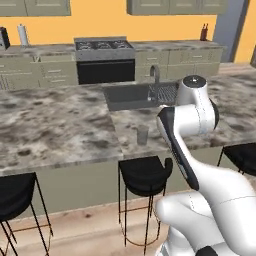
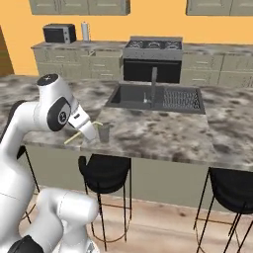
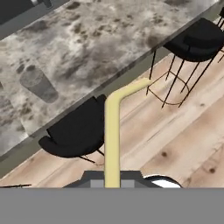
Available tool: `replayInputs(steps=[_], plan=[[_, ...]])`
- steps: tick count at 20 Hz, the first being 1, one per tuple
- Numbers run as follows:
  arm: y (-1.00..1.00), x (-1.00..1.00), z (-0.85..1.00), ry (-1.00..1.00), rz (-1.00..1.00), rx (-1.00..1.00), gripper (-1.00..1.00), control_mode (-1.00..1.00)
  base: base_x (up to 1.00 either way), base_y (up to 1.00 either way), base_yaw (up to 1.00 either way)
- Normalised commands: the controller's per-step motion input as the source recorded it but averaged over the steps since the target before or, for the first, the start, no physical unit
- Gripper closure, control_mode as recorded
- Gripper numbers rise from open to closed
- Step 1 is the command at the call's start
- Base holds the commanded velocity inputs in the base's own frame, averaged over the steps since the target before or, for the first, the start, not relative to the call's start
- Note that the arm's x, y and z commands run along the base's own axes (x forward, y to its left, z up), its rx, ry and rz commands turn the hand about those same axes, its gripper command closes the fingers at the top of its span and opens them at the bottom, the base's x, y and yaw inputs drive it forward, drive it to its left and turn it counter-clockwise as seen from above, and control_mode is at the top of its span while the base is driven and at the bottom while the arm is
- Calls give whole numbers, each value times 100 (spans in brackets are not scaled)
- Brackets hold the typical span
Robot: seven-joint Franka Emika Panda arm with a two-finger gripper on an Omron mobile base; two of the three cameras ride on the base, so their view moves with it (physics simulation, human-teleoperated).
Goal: Take a straw from the drawer in front and place it inside the glass cup on the dining counter.
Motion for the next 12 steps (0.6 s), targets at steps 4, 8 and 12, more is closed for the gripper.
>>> replayInputs(steps=[4, 8, 12], plan=[[0, 0, 0, 0, 0, 0, 100, 100, 76, -58, 53], [0, 0, 0, 0, 0, 0, 100, 100, 89, -32, 32], [0, 0, 0, 0, 0, 0, 100, 100, 91, -17, 21]])
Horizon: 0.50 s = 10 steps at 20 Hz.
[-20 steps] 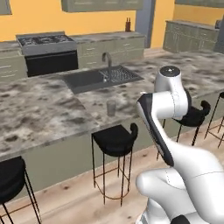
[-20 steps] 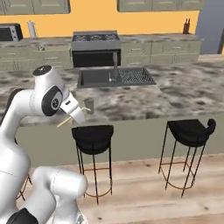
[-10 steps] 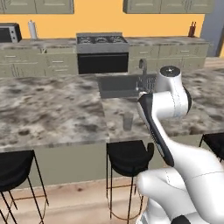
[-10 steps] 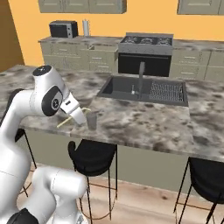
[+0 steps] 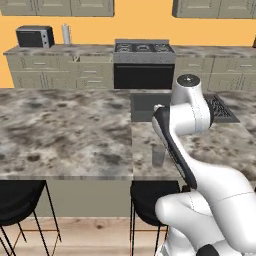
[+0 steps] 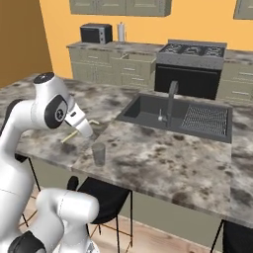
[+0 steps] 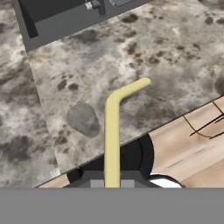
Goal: Take a straw from the drawer in front and place it inside the glass cup on the dining counter.
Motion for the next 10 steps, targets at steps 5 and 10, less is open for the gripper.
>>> replayInputs(steps=[5, 10], plan=[[-18, 49, 0, 0, 17, 3, 100, -100, 36, -7, 9], [-65, 61, 0, -8, 60, 10, 100, -100, 0, 0, 0]])
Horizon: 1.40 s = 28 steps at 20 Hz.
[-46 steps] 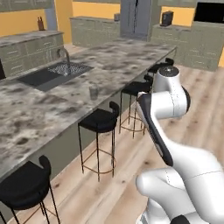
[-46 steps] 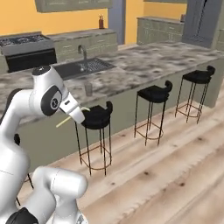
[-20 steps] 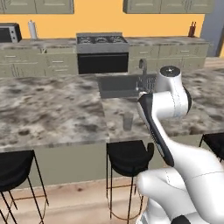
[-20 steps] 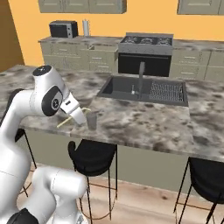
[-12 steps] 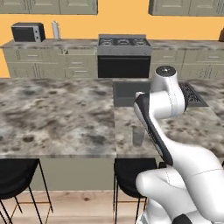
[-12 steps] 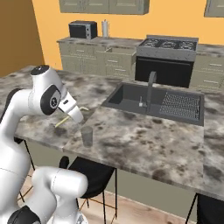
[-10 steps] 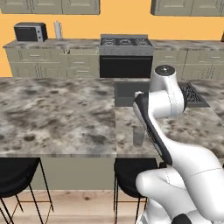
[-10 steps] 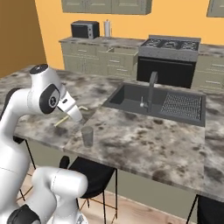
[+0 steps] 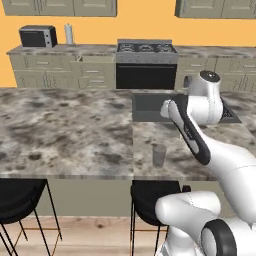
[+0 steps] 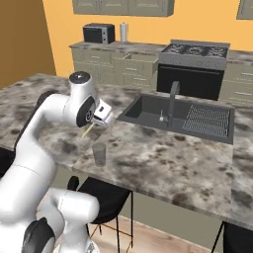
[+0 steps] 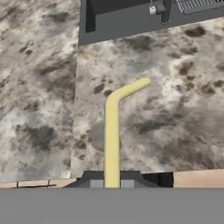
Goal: Take a straw from the drawer in front and place it inside the glass cup on the dining counter.
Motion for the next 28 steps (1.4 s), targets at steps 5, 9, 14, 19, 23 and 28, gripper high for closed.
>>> replayInputs(steps=[5, 9, 14, 19, 23, 28], plan=[[-21, 41, -5, -18, 55, 10, 100, -100, 0, 0, 0], [7, 33, -11, -38, 39, 11, 100, -100, 0, 0, 0], [11, 37, -11, -32, 28, 13, 100, -100, 0, 0, 0], [12, 8, -6, -18, 18, 19, 100, -100, 0, 0, 0], [0, 14, -2, 3, 18, 28, 100, -100, 0, 0, 0], [1, 0, -8, 7, 24, 28, 100, -100, 0, 0, 0]])
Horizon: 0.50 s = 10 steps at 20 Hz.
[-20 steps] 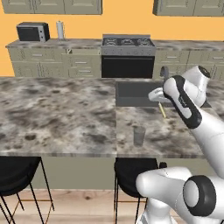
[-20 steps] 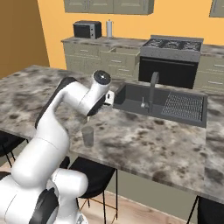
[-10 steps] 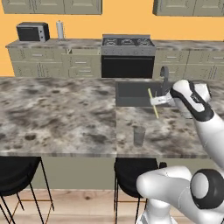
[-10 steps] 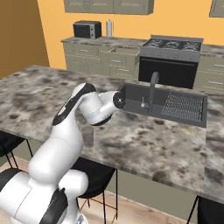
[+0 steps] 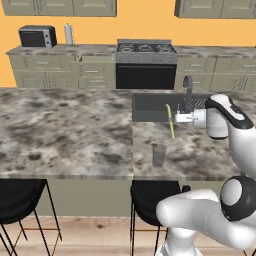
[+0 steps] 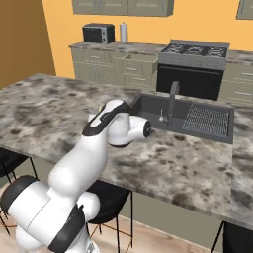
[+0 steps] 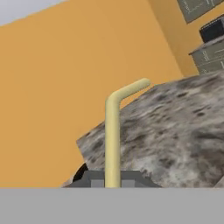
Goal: Take a straw from the drawer in front and place it inside the glass cup on the dining counter.
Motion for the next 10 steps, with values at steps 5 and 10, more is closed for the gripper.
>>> replayInputs(steps=[5, 10], plan=[[5, 0, -8, 1, 26, 23, 100, -100, 0, 0, 0], [1, 0, 0, -10, 25, 14, 100, -100, 0, 0, 0]])
